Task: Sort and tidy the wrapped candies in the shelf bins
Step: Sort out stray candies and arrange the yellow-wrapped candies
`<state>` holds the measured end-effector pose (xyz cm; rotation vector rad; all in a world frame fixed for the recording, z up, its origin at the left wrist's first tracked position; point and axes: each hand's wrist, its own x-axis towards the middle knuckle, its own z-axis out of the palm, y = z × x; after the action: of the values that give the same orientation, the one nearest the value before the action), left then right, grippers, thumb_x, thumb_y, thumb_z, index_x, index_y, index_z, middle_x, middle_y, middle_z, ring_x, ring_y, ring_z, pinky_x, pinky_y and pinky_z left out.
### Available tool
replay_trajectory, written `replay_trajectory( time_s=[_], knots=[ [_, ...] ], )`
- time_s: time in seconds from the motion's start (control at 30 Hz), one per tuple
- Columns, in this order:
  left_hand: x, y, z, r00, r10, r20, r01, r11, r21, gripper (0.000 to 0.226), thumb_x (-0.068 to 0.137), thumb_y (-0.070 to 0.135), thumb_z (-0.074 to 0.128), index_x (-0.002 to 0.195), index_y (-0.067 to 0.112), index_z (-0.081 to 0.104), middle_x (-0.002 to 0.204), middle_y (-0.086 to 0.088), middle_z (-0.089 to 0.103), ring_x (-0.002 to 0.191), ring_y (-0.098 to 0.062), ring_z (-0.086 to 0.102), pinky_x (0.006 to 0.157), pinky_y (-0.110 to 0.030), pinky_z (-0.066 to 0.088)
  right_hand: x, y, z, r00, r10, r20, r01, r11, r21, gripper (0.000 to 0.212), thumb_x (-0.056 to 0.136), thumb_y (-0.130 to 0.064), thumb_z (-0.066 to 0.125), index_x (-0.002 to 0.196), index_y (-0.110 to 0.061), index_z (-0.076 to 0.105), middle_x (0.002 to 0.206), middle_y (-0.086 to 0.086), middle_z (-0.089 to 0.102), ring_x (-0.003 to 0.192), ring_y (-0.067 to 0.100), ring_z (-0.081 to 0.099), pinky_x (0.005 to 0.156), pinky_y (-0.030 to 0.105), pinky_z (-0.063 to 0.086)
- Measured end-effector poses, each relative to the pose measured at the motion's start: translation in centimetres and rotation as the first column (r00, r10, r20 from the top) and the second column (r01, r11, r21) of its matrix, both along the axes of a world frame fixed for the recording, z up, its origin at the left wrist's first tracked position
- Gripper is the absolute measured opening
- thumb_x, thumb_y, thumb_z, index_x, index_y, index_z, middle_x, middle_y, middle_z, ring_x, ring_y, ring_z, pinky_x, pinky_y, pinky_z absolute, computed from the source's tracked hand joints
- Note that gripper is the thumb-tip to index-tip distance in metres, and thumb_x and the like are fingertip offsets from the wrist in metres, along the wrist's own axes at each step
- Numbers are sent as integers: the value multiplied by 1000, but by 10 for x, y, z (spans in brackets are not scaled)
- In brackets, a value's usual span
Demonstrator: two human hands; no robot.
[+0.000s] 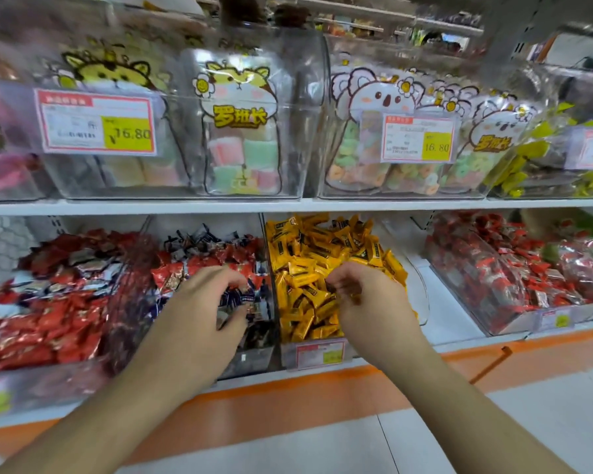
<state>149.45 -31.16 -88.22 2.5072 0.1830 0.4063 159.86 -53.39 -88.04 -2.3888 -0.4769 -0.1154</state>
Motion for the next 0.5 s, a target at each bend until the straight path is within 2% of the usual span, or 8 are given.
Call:
replay_trajectory(
  time_s=[0.07, 0.13, 0.23, 0.27, 0.3, 0.4, 0.5],
  knots=[
    [9, -7, -1, 997, -72, 16, 71, 997, 19, 33, 101, 32, 58, 134, 40, 55, 138, 32, 43, 117, 22, 33, 103, -2, 26, 8, -4, -3, 998, 22, 51, -18, 997, -71, 38, 89, 2, 60, 113, -26, 68, 115, -10, 63, 102, 8, 59, 79, 11, 44],
    [21, -15, -5, 989, -146, 21, 145, 988, 60, 35, 102, 33, 56, 137, 39, 54, 143, 32, 40, 125, 16, 34, 101, -1, 21, 18, -8, -8, 991, 107, 85, -96, 988, -122, 39, 90, -10, 70, 123, -29, 65, 124, -11, 58, 117, 12, 55, 94, 22, 47],
    [37, -27, -16, 972, -234, 4, 230, 960, 158, 36, 102, 41, 54, 137, 37, 58, 145, 27, 41, 142, 3, 28, 114, -18, 22, 24, -14, -18, 967, 246, 63, -235, 962, -136, 46, 86, -46, 78, 130, -42, 65, 131, -18, 53, 127, 9, 48, 106, 27, 44],
    [40, -30, -21, 970, -243, -10, 241, 951, 195, 36, 101, 44, 54, 136, 36, 61, 146, 26, 43, 145, -1, 23, 118, -24, 22, 25, -15, -23, 962, 264, 63, -252, 956, -151, 49, 83, -52, 79, 130, -45, 66, 132, -19, 53, 129, 9, 46, 107, 29, 44],
    [42, -32, -24, 969, -245, -31, 246, 941, 233, 36, 101, 46, 53, 134, 36, 62, 146, 25, 44, 148, -5, 19, 120, -31, 23, 27, -14, -28, 960, 270, 77, -254, 952, -170, 49, 81, -53, 80, 128, -47, 68, 132, -18, 54, 129, 11, 47, 107, 33, 45],
    [43, -31, -28, 961, -247, -125, 275, 907, 319, 38, 101, 49, 49, 135, 38, 63, 152, 24, 39, 152, -14, 12, 118, -49, 31, 37, -12, -40, 956, 244, 164, -208, 956, -207, 43, 79, -40, 84, 120, -45, 74, 127, -12, 61, 122, 20, 53, 101, 43, 50],
    [41, -30, -29, 953, -234, -191, 289, 890, 352, 43, 102, 56, 38, 139, 44, 58, 156, 28, 31, 155, -15, 4, 118, -58, 31, 50, -21, -43, 952, 178, 250, -110, 959, -262, 42, 80, -37, 83, 121, -39, 76, 122, -8, 67, 115, 23, 56, 96, 45, 51]
  ],
)
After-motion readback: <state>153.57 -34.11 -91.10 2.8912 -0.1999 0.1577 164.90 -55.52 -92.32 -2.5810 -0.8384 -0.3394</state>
